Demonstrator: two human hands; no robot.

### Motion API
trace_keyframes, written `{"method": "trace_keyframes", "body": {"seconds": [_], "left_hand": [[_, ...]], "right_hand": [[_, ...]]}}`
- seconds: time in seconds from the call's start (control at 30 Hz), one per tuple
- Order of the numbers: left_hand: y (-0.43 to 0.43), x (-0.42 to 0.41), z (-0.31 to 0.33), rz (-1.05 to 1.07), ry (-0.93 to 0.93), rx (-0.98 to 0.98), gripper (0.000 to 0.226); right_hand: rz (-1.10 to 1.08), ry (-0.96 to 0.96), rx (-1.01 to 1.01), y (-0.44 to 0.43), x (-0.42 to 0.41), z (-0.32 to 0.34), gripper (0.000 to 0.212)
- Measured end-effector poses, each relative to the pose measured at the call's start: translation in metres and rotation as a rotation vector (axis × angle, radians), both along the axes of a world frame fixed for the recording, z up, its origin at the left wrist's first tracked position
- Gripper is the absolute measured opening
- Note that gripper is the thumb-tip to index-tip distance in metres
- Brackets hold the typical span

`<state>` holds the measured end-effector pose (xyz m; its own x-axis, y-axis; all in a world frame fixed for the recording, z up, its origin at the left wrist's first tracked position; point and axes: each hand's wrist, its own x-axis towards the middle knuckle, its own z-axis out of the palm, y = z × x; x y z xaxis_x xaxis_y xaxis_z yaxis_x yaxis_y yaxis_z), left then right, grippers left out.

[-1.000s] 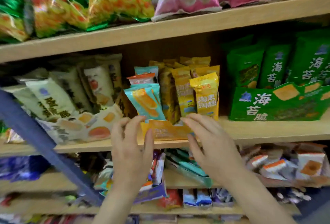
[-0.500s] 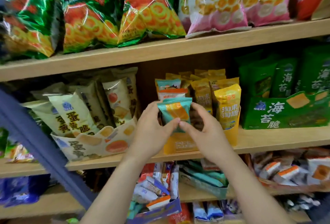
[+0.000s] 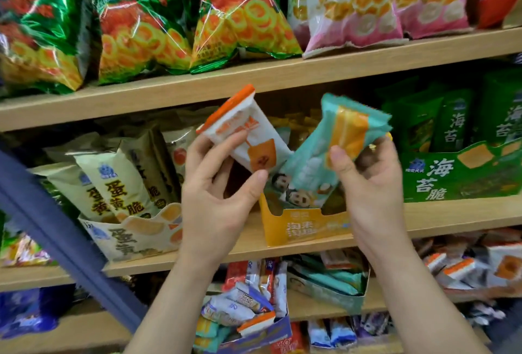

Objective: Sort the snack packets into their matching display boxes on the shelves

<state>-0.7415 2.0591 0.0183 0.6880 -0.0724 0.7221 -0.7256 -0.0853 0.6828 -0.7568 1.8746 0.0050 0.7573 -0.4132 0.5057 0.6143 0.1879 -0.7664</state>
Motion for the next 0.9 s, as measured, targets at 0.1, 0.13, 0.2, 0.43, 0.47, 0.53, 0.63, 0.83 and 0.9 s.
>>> {"method": "trace_keyframes", "body": {"seconds": [0.1, 0.13, 0.2, 0.43, 0.47, 0.53, 0.63, 0.83, 0.9], "left_hand": [[0.000, -0.018, 0.005, 0.141, -0.172, -0.070, 0.042], [0.001, -0.023, 0.009, 0.177, -0.180, -0.106, 0.039], [0.003, -0.033, 0.019, 0.162, -0.098, -0.200, 0.029], [-0.026, -0.058, 0.001, -0.268, 0.341, -0.185, 0.039], [-0.033, -0.061, -0.006, -0.249, 0.333, -0.104, 0.042], [-0.044, -0.065, -0.018, -0.190, 0.324, 0.060, 0.048], [-0.054, -0.070, -0.029, -0.192, 0.378, 0.147, 0.057], [-0.060, -0.071, -0.033, -0.466, 0.545, 0.302, 0.067], [-0.053, -0.062, -0.017, -0.578, 0.577, 0.278, 0.067]], "right_hand": [[-0.105, -0.119, 0.089, 0.001, -0.012, 0.013, 0.032], [-0.134, -0.149, 0.107, 0.002, -0.017, 0.016, 0.031], [-0.188, -0.188, 0.104, 0.002, -0.027, 0.023, 0.033], [-0.053, 0.115, -0.075, 0.016, -0.044, 0.013, 0.025], [0.005, 0.174, -0.022, 0.021, -0.047, 0.006, 0.024], [0.090, 0.293, 0.079, 0.025, -0.056, -0.011, 0.029], [0.232, 0.421, 0.162, 0.016, -0.070, -0.032, 0.054], [0.318, 0.483, -0.033, -0.009, -0.080, -0.049, 0.082], [0.289, 0.498, -0.033, -0.018, -0.083, -0.055, 0.082]]}}
